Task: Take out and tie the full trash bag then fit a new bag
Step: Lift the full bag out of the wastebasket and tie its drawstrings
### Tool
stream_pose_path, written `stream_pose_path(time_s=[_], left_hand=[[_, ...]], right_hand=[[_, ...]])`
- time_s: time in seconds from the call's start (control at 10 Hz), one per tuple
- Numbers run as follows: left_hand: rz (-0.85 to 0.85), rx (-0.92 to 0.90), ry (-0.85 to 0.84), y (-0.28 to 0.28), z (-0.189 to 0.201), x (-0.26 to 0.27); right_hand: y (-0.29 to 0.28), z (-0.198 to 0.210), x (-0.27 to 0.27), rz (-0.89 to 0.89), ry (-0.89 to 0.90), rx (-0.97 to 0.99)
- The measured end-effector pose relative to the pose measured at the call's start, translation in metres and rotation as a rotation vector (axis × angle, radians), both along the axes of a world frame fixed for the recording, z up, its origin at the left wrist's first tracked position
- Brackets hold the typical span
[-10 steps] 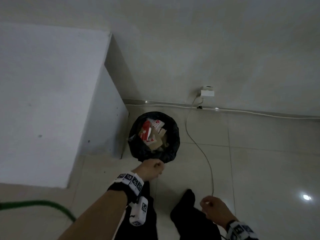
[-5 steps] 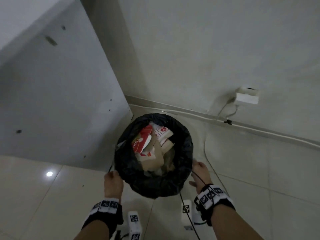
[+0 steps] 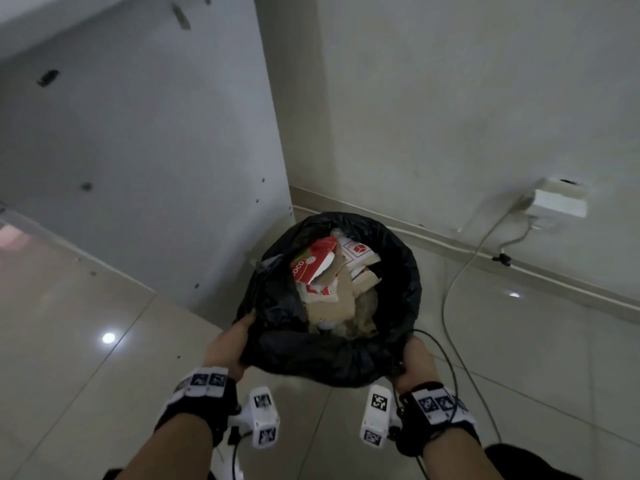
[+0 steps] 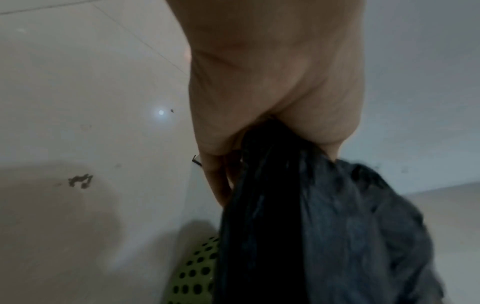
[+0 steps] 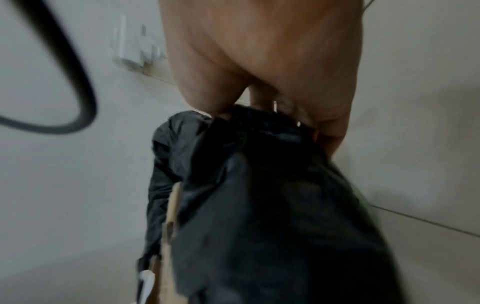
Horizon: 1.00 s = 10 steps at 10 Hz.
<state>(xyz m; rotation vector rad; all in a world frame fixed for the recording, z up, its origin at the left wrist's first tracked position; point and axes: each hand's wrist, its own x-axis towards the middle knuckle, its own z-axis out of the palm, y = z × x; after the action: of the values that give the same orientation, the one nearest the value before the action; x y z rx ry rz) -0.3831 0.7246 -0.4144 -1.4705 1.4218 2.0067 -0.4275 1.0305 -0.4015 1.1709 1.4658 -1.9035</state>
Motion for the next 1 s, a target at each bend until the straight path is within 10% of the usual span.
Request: stream_pose_path(time_s=[0.5,0.7,1.0], left_hand=[[-0.117,0.31,0.19,0.079,0.086,-0.021],[0.231,0.215,0.222,0.049,0.085,-0.045],[0.029,-0.235,0.596,0.013,0.148,-0.075]], right_hand=[[0.04,0.064,-0.032,-0.169,0.03,-0.123],[0.041,0.069,-0.058,-0.133,0.085,-0.197],[0.037,0.152,-0.093,-0.038,0.819,0.266]])
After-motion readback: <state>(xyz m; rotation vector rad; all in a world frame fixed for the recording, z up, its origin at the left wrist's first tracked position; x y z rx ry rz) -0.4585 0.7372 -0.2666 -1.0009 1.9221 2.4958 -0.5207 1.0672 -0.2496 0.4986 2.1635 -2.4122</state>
